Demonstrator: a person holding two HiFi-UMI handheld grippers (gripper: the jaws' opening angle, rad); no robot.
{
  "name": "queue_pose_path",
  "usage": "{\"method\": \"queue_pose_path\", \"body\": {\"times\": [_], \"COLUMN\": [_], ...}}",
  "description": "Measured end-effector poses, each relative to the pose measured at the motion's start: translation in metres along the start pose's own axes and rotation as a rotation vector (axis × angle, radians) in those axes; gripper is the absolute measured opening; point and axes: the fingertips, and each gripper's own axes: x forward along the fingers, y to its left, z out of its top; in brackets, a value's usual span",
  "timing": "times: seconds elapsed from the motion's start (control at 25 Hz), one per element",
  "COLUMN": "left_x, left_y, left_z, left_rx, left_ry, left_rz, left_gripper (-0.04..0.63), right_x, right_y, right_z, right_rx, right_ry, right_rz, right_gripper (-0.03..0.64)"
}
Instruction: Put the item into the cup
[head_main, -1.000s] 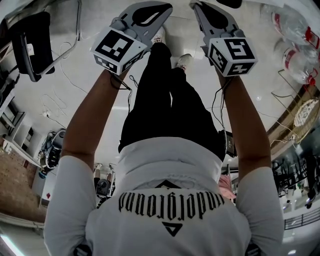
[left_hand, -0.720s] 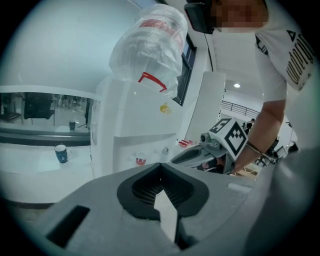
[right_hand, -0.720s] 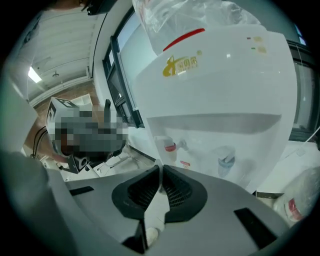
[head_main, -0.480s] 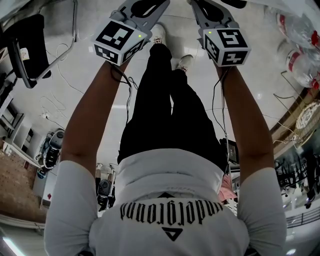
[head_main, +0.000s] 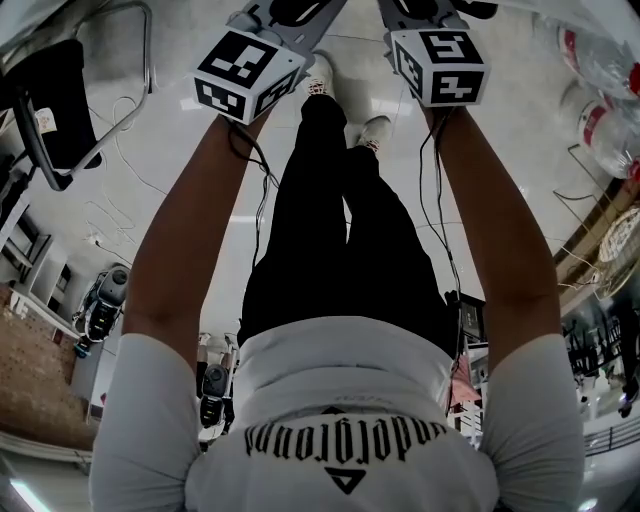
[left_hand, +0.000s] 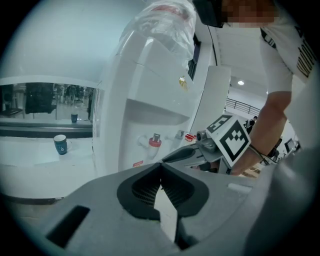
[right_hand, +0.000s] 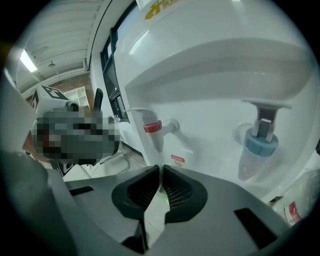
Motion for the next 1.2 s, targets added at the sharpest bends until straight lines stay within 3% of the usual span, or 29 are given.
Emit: {"method": "queue_pose_path", "body": {"times": [0.76,0.92,1.2], "left_x": [0.006,0.004,-0.004], "left_y": [-0.003,-0.004,-0.008], "left_z": [-0.007,-0.010,-0.004], "left_rx": [-0.011,-0.019,-0.017], "left_ry": [0.017,0.016,0.005], "left_rz": [-0.011,-0.010,-0.002], "left_gripper": [0.015,0.015,0.014], "right_x": [0.031,0.032,0.012], "right_y": [-0.015,-0.013,-0.003], "right_z": [-0.011,-0.010,-0.005], "right_rx": [0.033,0.031,0.021], "right_ry": [0.028,0.028,0.016], "right_rz": [-0.054,-0.047,-0.037], "right_gripper": [0.029,0.072,0.074]}}
